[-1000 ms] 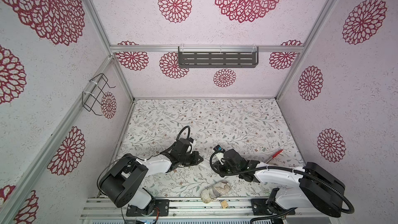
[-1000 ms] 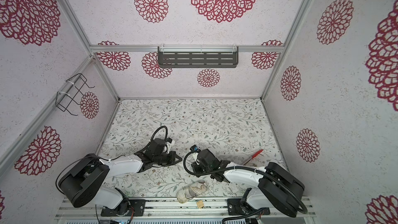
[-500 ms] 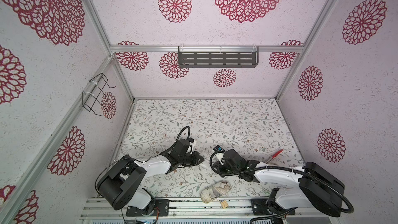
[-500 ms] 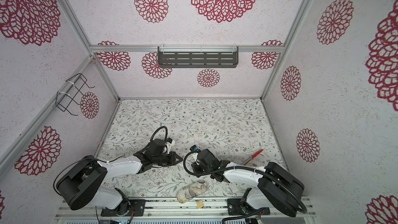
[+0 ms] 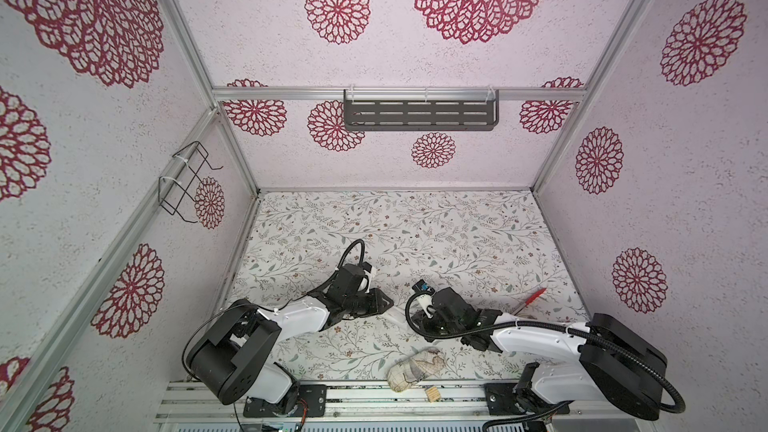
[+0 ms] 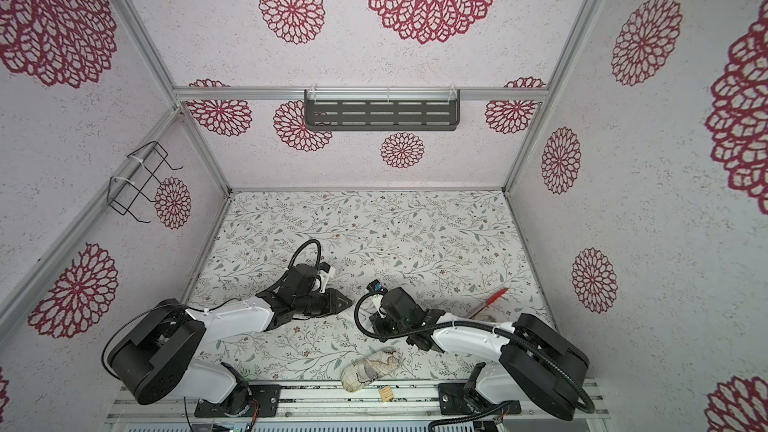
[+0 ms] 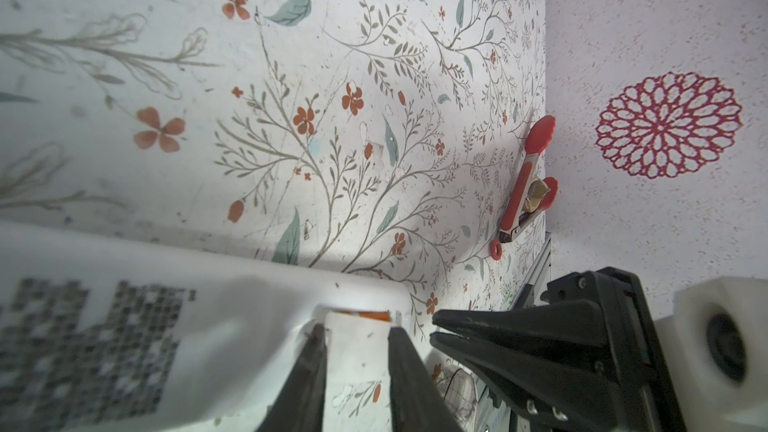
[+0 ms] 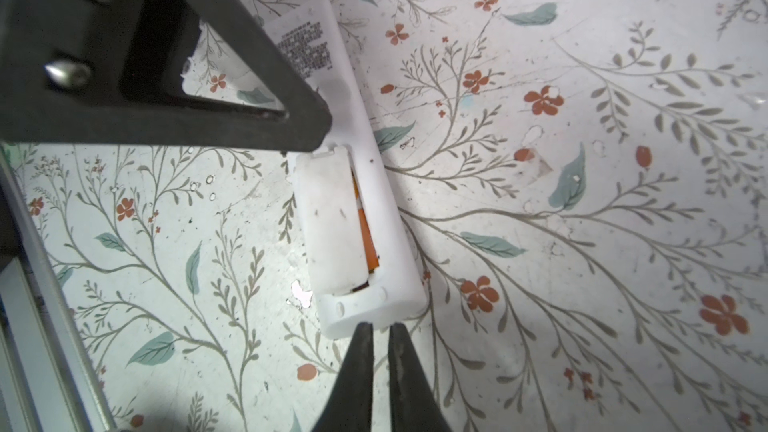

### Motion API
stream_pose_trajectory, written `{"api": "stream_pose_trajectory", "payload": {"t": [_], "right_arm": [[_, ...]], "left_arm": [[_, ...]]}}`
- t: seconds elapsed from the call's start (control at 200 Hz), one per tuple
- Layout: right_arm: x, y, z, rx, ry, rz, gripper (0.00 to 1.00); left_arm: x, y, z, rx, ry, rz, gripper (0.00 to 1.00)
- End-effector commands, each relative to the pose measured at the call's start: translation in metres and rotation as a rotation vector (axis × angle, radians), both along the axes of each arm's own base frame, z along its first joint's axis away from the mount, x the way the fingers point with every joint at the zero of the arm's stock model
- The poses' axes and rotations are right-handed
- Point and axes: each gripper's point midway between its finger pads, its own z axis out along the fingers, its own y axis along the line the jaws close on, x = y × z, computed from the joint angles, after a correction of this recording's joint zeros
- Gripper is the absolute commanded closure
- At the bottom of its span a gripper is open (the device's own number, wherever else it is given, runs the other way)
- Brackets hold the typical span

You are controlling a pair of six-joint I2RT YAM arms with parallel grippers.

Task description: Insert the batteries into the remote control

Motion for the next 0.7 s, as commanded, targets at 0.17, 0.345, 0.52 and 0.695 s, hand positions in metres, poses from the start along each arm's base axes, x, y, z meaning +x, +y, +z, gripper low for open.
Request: {"api": "stream_pose_trajectory", "payload": {"t": [0.17, 0.345, 0.52, 0.695], "right_arm": [[0.005, 0.001, 0.012, 0.021, -0.042, -0.003, 0.87], [0.005, 0.002, 0.013, 0.025, -0.045, -0.003, 0.87], [0.004, 0.001, 0.012, 0.024, -0.041, -0.003, 0.87], [0.004, 0.0, 0.013, 0.024, -0.045, -0.003, 0.87]], "left_arm": [[0.002, -0.003, 0.001, -0.024, -0.008, -0.005, 0.61], [0.002, -0.009, 0.005, -0.045, -0.017, -0.019, 0.59], [-0.003, -0.013, 0.006, -0.049, -0.01, -0.029, 0.59], [-0.008, -0.015, 0.005, -0.05, -0.005, -0.036, 0.59]]}}
